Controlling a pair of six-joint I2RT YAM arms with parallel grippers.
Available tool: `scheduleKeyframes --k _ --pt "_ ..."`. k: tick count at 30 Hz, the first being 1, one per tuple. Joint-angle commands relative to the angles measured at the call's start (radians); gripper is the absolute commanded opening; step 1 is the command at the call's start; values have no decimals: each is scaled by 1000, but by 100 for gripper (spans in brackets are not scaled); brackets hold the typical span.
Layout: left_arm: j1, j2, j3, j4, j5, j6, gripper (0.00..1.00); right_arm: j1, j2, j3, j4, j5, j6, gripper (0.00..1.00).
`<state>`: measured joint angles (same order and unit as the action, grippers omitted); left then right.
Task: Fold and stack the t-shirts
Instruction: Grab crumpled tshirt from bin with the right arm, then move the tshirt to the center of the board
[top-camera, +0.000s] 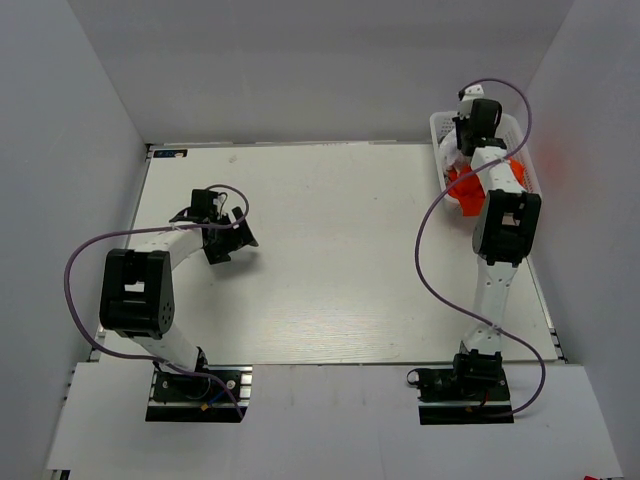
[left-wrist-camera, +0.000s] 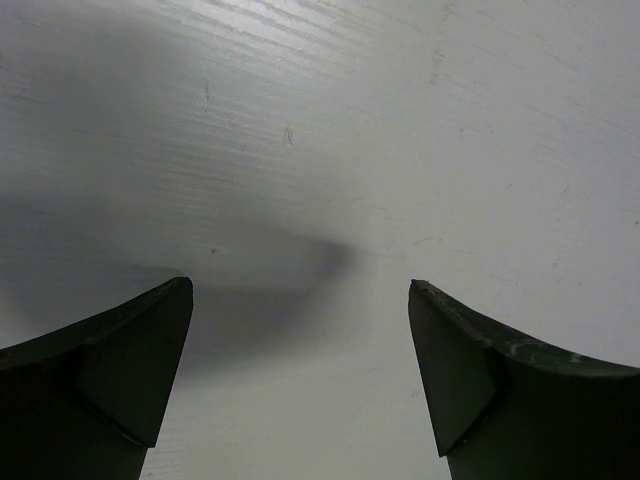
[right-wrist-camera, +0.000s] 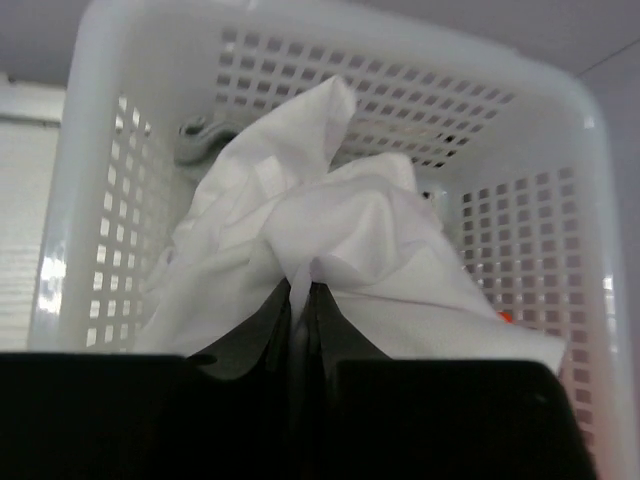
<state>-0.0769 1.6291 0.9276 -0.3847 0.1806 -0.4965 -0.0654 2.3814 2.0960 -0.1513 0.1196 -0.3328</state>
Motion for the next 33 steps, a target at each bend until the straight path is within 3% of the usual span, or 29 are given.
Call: scheduleKeyframes --k 1,6,12,19,28,29,33 --pt "-4 -14 47 20 26 1 99 -8 -178 -5 223 63 121 0" --pt "-4 -44 47 11 26 1 99 -7 -310 -21 306 115 195 0" --pt "-4 -110 36 0 26 1 99 -1 -442 65 226 -30 244 0" --pt "-4 -195 2 9 17 1 99 6 -599 139 211 -380 435 0" --pt "6 -302 -39 18 -27 -19 99 64 -616 213 314 -911 722 0" --pt "-4 -316 -50 18 -47 -19 99 100 -611 213 331 -937 806 0" --pt "-4 -399 -98 27 -38 -28 99 191 -608 194 377 -1063 883 0"
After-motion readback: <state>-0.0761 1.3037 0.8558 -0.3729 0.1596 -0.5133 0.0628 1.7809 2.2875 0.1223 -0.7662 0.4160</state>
